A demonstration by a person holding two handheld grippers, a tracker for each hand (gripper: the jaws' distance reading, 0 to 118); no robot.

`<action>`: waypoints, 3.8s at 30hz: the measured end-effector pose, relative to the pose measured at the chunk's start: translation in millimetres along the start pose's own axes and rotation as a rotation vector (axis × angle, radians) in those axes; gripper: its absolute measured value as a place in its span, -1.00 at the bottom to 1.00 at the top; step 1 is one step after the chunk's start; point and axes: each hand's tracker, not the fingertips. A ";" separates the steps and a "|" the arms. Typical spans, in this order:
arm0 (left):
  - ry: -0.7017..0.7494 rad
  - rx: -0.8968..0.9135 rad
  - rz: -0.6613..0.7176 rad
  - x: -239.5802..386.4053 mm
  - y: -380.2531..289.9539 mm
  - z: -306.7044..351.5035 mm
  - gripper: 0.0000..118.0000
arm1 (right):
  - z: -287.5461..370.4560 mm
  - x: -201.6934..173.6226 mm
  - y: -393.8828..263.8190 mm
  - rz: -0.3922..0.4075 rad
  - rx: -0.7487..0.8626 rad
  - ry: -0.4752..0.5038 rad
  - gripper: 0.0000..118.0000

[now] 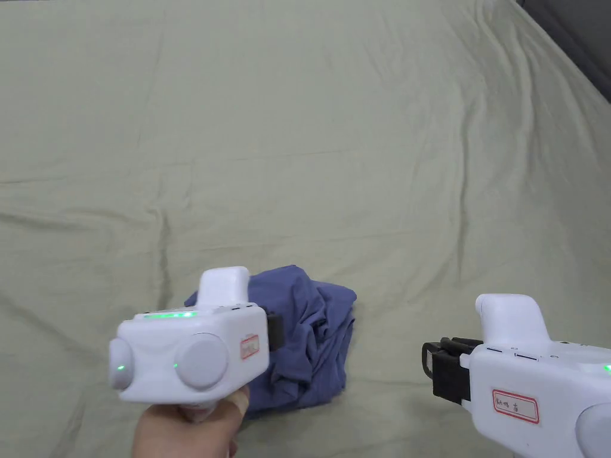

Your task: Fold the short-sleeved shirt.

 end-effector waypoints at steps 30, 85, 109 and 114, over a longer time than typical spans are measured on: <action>0.039 0.060 0.221 -121.0 -45.6 112.5 -0.93 | -71.8 -75.9 37.8 0.178 -0.003 0.070 -0.93; 0.604 -0.182 0.115 -379.9 -13.8 179.9 -0.56 | -77.4 -380.3 32.9 0.292 -0.012 0.249 -0.93; 0.347 0.182 0.168 -242.5 44.8 283.9 0.73 | 11.3 -305.7 75.8 0.286 0.166 0.273 -0.93; 0.386 0.542 -0.106 -108.1 92.2 338.6 -1.00 | 94.0 -198.5 132.8 0.221 0.415 0.119 -0.93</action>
